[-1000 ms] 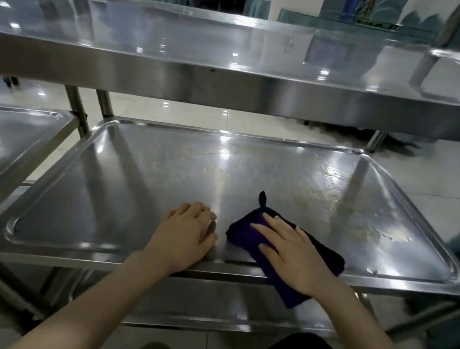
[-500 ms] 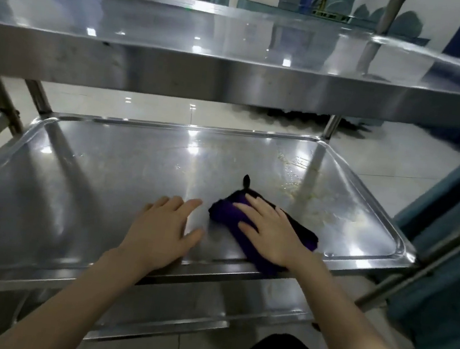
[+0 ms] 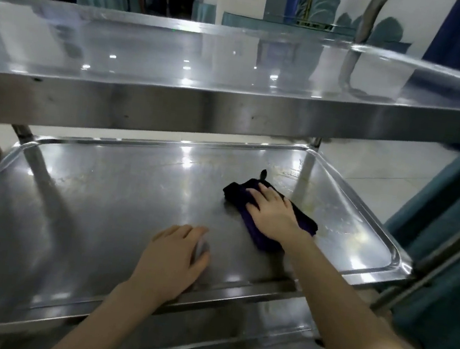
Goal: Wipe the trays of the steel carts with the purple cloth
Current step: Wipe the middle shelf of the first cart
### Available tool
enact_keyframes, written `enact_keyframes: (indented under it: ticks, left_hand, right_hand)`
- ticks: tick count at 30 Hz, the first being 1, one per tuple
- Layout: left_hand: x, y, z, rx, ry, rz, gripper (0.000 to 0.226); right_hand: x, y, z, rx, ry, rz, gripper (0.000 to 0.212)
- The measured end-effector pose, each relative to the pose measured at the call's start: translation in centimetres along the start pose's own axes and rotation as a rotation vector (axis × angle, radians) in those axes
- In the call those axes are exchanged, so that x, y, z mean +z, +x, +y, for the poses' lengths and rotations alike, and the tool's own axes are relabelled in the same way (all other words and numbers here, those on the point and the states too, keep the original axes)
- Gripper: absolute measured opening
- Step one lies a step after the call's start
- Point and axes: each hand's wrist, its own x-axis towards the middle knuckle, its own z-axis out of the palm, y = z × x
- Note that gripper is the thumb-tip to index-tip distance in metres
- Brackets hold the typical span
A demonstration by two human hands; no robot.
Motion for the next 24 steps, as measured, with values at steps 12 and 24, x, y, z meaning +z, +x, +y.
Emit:
enact_keyframes:
  ticks: [12, 24]
  left_hand:
    - [3.0, 2.8, 3.6, 0.096, -0.056, -0.101, 0.062]
    - [3.2, 5.8, 6.2, 0.206, 0.012, -0.158, 0.058]
  right_hand:
    - [-2.4, 0.3, 6.3, 0.091, -0.003, 0.002, 0.048]
    - [-2.2, -10.5, 9.6, -0.048, 0.012, -0.036, 0.050]
